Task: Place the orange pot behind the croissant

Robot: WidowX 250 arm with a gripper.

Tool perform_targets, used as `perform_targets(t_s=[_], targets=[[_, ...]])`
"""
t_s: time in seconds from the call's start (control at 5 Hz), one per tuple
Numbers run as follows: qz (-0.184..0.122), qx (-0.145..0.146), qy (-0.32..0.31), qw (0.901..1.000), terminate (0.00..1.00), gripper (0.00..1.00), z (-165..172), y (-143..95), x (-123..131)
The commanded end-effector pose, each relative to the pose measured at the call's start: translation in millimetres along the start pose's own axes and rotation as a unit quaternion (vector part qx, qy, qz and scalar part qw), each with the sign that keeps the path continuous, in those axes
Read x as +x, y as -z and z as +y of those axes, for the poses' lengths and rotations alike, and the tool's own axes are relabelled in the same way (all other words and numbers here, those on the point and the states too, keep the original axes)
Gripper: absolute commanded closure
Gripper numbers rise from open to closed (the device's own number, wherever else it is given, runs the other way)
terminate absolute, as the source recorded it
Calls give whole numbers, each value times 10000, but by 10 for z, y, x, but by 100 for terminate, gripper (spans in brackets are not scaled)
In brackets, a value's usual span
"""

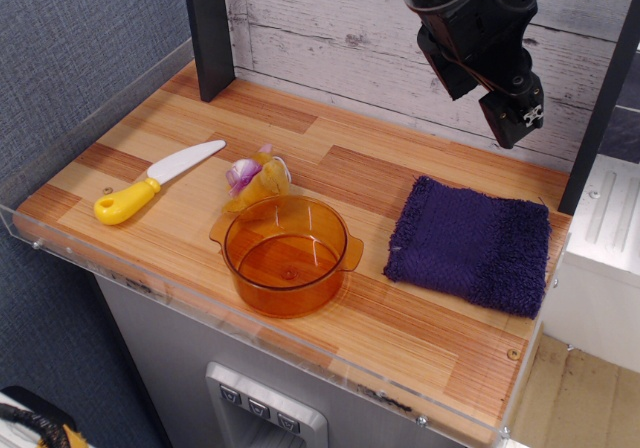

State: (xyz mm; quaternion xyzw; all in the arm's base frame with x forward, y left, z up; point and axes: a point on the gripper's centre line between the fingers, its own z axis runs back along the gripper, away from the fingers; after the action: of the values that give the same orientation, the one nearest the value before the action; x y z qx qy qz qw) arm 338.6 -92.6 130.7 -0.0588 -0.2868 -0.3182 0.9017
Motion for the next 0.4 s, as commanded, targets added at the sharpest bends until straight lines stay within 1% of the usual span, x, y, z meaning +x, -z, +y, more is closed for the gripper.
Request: perform_targets(t_s=[0.0, 0.2], targets=[[0, 0, 0, 10000, 0, 0, 0, 0, 0], [-140, -53, -95, 9998, 0, 0, -32, -98, -29]])
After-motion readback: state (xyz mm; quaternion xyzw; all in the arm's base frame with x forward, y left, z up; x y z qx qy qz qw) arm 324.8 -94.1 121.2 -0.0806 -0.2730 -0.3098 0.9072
